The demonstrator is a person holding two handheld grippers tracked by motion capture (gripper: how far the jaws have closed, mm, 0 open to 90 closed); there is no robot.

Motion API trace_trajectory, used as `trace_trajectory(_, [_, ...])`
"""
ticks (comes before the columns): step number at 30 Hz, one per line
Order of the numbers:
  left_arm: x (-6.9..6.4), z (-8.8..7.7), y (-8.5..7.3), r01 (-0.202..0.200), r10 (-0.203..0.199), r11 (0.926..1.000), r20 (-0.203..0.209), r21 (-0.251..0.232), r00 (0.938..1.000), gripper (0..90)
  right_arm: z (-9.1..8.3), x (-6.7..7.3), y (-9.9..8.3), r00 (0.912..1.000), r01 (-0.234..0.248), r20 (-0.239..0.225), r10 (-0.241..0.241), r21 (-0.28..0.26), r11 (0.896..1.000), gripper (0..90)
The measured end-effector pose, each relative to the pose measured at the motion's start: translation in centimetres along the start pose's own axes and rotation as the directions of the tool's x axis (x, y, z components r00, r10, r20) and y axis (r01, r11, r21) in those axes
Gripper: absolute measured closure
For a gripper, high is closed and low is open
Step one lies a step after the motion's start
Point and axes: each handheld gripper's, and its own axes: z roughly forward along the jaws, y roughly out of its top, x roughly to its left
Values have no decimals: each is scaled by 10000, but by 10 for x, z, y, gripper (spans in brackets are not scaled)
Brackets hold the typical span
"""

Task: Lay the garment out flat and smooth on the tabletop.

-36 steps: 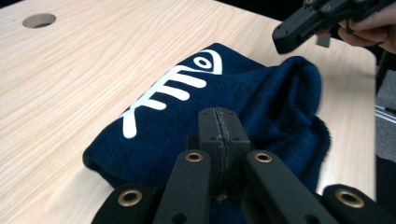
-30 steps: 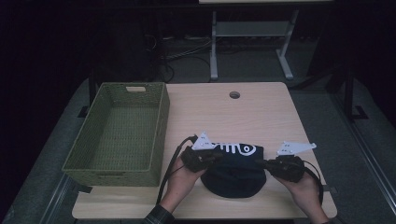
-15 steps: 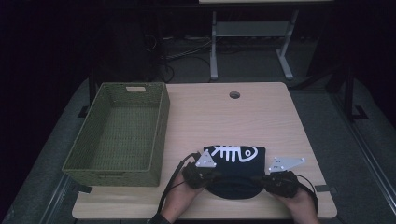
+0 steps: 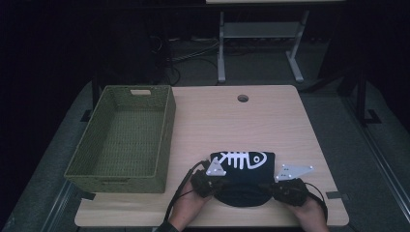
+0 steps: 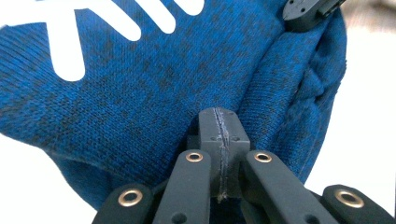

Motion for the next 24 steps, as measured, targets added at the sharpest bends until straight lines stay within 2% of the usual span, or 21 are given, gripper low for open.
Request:
trace_trajectory(8, [8,-12,12,41,-47,9987,-110,-511,9999,896,-9,-3,7,10000,-36,-6,36,-432,9991,900])
trace_trajectory(13, [18,-15,23,-87,52,9973,-471,-729,9989,893,-9,-4,10,10000,35,12,-35,-492,9988,900])
trace_trajectory(19, [41,-8,32,28,-108,9965,-948,-838,9954,861,-8,-4,10,10000,-28,-23,27,-424,9991,900])
trace_trajectory(24, [56,8,34,206,-267,9983,-1129,-554,9932,849,-2,-5,7,10000,25,37,-25,-31,10000,900])
